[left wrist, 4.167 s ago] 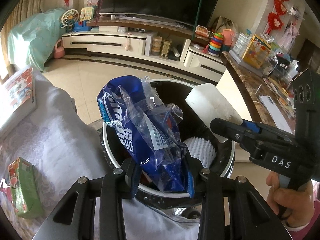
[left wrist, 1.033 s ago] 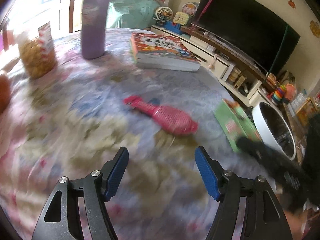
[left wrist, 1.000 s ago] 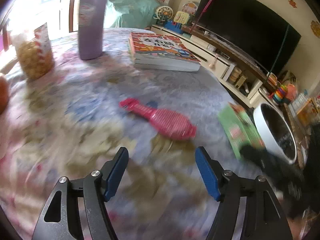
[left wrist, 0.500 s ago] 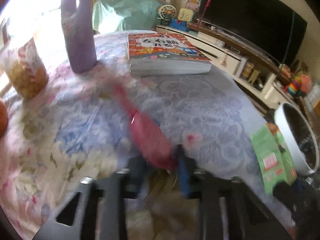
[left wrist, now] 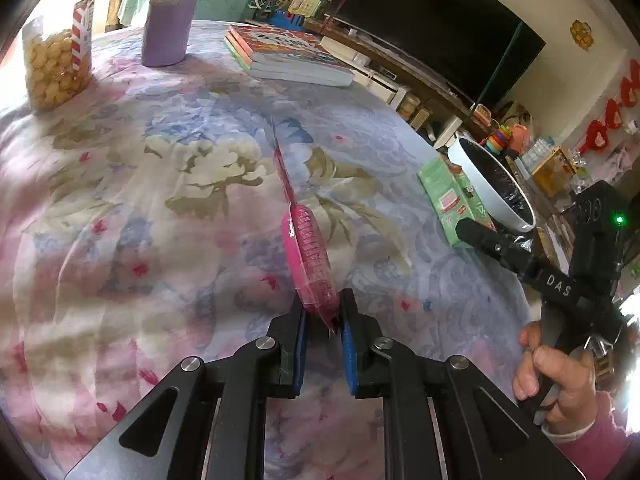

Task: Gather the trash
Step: 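Grasp the pink brush with the left gripper while the right gripper grasps the green milk carton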

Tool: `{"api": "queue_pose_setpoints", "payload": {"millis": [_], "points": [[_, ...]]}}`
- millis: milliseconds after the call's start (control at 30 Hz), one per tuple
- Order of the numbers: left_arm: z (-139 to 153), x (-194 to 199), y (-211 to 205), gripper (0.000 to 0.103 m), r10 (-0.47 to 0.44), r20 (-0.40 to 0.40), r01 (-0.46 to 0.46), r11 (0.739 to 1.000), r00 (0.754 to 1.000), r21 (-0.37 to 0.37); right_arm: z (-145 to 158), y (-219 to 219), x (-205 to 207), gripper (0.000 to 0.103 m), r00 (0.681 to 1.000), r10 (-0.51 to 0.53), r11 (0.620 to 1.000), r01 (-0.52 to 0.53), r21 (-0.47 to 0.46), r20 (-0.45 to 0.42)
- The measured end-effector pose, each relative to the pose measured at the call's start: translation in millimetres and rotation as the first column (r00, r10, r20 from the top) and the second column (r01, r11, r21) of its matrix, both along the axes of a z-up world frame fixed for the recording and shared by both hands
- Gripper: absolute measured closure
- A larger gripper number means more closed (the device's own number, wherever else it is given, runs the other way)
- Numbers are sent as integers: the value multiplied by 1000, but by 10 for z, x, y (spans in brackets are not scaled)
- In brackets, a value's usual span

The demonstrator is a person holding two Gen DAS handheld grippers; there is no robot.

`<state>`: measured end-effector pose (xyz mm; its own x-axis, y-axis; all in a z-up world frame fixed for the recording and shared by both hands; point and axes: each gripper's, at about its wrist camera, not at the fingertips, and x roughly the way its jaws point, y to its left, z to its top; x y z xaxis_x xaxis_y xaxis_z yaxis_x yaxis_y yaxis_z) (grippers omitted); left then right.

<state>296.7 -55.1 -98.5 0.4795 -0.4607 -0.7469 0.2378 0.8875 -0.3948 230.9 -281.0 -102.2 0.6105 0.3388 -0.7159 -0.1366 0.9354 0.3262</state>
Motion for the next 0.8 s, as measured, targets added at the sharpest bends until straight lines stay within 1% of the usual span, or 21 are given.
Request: {"api": "queue_pose_setpoints", "payload": {"millis": [133,200,333,433,500,533,567,600,633,667,700,733,800], "points": [[26,45,-28,88,42,22,-42,999,999,13,4,46,11,45,1000,-25,999,25,-43,-3],[49,-20,-72,88,56,39,-57,998,998,26,3,44,25,44,999,-46,997,46,-56,-5],[36,-83,-114,86,69,69,-72,996,995,46,2,47,47,37,997,-71,995,71,-64,-7],[33,-88,-93,86,83,65,-86,996,994,36,17,108,79,29,997,-76,993,76,-87,3],[44,-76,-49,85,96,60,-98,995,994,27,17,139,104,28,997,-73,992,73,-104,4],[50,-88,-22,81,115,60,-117,993,992,21,11,147,116,28,997,-71,992,71,-108,4],[54,-81,9,70,124,60,-125,992,990,15,2,150,135,27,998,-68,992,67,-110,1],[65,-85,33,62,136,64,-137,991,989,5,-7,146,146,27,998,-67,992,66,-107,-3],[81,-85,53,45,159,71,-159,987,985,2,-21,137,157,26,998,-68,993,67,-100,-9],[94,-69,62,31,182,74,-184,983,980,11,-34,117,177,26,997,-73,993,71,-91,-17],[109,-53,70,27,206,75,-209,978,976,25,-33,113,187,26,997,-75,994,73,-86,-18],[130,-38,87,27,242,76,-246,968,967,40,-30,114,197,26,997,-76,994,74,-82,-19],[140,-22,109,26,274,75,-278,960,959,45,-42,109,217,26,997,-74,995,72,-76,-25]]}}
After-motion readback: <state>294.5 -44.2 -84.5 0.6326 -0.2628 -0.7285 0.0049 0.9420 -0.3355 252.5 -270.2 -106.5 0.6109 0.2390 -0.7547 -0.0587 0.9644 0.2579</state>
